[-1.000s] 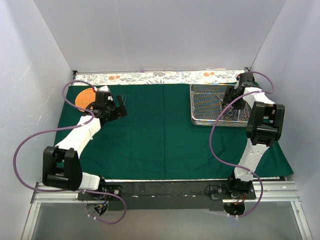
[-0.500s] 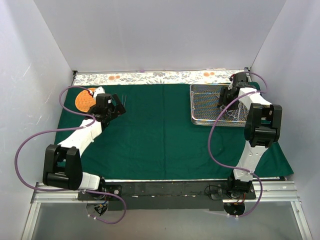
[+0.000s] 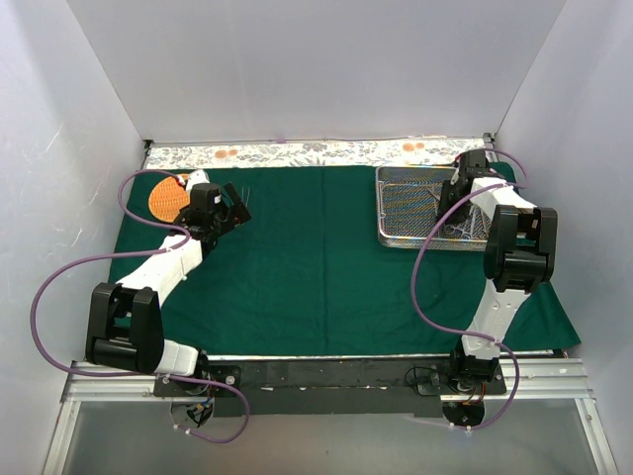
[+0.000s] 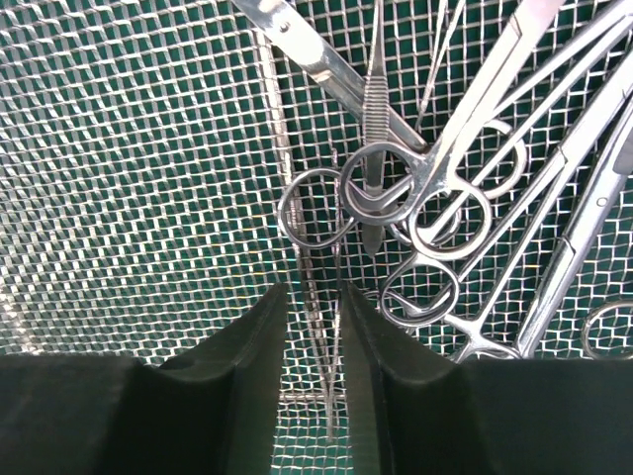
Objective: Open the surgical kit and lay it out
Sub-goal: Pick up the medical item from the container.
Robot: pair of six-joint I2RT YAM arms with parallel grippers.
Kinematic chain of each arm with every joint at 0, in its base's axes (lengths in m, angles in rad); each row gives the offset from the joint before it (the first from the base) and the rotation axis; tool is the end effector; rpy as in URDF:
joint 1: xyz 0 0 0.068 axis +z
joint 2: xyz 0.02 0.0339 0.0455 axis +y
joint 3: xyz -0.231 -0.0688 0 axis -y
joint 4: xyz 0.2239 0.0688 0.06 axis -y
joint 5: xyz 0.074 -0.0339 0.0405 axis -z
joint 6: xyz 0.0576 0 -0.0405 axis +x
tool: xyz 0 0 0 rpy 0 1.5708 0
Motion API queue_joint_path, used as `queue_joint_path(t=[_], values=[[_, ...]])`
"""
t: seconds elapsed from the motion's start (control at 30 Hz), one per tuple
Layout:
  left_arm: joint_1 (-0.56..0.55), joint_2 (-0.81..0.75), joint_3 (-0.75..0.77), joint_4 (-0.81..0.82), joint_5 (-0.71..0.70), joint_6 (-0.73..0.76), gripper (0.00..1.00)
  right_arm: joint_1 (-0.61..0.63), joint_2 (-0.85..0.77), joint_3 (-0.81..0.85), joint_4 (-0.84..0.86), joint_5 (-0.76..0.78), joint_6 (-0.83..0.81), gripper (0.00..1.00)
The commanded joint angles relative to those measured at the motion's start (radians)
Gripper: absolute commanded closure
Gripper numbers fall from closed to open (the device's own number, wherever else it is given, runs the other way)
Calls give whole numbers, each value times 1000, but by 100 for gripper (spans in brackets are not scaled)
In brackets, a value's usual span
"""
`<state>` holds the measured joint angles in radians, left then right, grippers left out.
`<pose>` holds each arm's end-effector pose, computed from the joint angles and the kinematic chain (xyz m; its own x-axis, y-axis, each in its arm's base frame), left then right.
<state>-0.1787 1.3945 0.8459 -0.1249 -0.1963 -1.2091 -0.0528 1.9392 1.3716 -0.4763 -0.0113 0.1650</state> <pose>0.3010 -0.0429 0.1940 -0.2399 -0.8888 -0.3904 -0.5655 0.4548 -0.6880 0.3899 -0.0200 0.1455 -0.8437 0.2091 -0.4944 0.1882 0.9778 0.0922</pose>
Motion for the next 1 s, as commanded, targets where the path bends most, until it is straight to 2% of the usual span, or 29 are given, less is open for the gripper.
queue_joint_path(t=[0.0,0.13,0.27,0.33,0.47,0.63,0.83,0.97], values=[[-4,-28,-13,28,15,2,2,1,4,-13,-19,40,-24,65],[-4,-48,-25,31,21,0,2,25,18,-9,-25,72,-54,66],[-4,-75,-44,31,26,-1,2,50,18,-14,-33,134,-71,78],[-4,-94,-48,33,26,0,2,91,12,-20,-31,158,-76,80],[-4,-133,-67,37,38,8,2,128,-9,-26,-25,159,-79,91],[-4,-193,-96,45,58,11,2,140,-49,-46,1,67,-52,98],[-4,-252,-126,50,90,16,2,140,-98,-85,77,-104,-1,99],[-5,-282,-137,51,116,20,2,142,-134,-92,116,-133,18,99]])
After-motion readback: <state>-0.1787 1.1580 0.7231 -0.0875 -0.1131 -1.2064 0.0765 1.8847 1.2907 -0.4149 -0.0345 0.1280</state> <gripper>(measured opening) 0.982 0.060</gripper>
